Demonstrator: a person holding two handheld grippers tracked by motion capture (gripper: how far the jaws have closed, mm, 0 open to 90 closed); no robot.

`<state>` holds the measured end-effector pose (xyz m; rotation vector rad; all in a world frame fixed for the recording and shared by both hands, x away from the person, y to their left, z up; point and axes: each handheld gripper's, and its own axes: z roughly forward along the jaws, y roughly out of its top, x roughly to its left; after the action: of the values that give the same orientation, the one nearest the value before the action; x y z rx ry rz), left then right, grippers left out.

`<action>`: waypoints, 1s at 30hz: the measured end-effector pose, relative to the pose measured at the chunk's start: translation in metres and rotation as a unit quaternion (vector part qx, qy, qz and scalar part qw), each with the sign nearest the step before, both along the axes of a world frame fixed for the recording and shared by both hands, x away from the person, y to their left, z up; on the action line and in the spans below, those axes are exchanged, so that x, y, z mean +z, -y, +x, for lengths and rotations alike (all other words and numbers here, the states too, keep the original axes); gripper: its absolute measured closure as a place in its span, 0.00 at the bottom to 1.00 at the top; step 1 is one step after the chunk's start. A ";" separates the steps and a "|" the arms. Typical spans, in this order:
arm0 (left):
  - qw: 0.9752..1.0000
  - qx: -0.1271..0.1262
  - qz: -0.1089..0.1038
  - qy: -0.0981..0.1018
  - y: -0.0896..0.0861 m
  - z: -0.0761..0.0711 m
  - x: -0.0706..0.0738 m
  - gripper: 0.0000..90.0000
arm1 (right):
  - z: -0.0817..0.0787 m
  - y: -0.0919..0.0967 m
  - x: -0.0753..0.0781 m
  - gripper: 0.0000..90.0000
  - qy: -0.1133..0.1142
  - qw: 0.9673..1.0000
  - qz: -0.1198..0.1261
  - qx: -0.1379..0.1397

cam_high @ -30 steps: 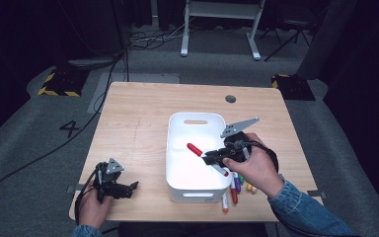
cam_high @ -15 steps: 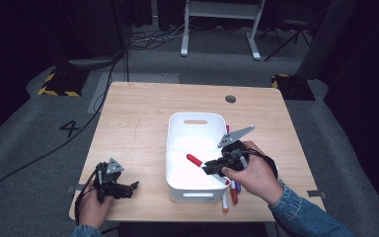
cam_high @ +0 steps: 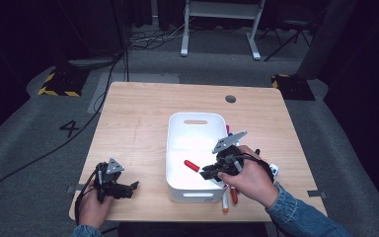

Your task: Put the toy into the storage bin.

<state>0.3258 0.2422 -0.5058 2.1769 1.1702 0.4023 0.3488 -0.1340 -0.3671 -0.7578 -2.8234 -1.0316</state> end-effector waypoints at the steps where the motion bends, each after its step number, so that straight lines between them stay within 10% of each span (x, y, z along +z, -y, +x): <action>1: 1.000 -0.001 0.000 -0.001 0.000 0.000 0.000 0.00 | 0.000 -0.001 -0.002 0.85 0.001 1.000 -0.003 0.001; 12: 1.000 0.000 0.000 0.000 0.000 0.000 0.000 0.00 | -0.003 -0.013 -0.008 0.85 -0.007 0.999 -0.048 0.003; 21: 1.000 -0.001 0.000 0.000 0.000 0.000 0.000 0.00 | -0.001 -0.010 -0.006 0.62 0.009 1.000 -0.009 0.001; 30: 1.000 -0.001 0.001 0.001 0.000 0.000 0.000 0.00 | 0.002 0.008 0.011 0.67 0.029 0.999 0.010 -0.025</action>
<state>0.3260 0.2424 -0.5058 2.1776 1.1679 0.4051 0.3506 -0.1418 -0.3562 -0.8142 -2.8514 -1.1039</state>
